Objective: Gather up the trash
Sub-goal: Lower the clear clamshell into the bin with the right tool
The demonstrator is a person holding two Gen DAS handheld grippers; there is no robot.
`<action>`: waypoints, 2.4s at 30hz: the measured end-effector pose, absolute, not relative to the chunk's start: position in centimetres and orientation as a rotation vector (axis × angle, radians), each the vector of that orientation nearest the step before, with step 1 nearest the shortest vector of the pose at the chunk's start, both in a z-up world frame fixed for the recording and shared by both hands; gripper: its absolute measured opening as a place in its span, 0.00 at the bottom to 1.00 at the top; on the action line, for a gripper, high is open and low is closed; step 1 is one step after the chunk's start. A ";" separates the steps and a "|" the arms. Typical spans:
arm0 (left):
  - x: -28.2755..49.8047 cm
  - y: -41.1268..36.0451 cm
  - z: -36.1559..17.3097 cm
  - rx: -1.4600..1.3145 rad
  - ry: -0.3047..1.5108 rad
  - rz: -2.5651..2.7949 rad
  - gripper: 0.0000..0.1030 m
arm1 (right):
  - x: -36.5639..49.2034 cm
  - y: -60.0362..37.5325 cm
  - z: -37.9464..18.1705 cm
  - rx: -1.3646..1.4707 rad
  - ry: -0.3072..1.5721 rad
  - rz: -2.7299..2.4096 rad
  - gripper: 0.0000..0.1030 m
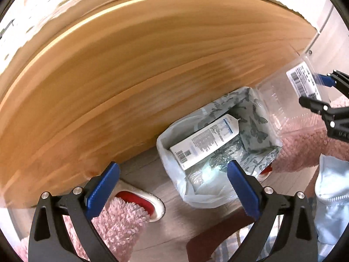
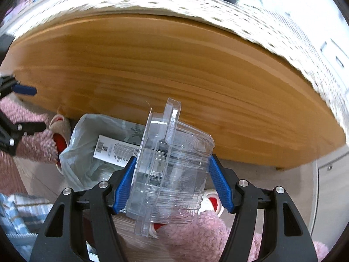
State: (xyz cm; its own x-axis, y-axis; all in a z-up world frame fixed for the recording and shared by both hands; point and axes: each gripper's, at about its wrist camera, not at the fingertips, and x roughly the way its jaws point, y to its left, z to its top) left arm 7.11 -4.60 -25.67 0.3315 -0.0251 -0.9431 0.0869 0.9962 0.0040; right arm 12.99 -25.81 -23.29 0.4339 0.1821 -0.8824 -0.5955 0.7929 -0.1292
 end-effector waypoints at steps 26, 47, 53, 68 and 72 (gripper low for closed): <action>7.3 -0.7 -29.2 -0.113 1.363 0.048 0.93 | 7.8 -17.3 -27.4 -0.877 0.861 0.936 0.62; 8.4 -2.7 -32.3 0.062 1.453 -0.032 0.93 | 4.9 -15.7 -31.5 -1.138 0.701 1.212 0.62; 9.0 -1.5 -33.4 0.071 1.484 0.006 0.93 | 4.2 -15.5 -33.8 -1.236 0.674 1.299 0.62; 9.3 1.3 -36.1 0.014 1.564 0.068 0.93 | 4.4 -12.9 -39.2 -1.371 0.665 1.554 0.62; 9.8 1.3 -36.6 0.006 1.572 0.057 0.93 | 4.6 -12.7 -40.7 -1.403 0.679 1.597 0.62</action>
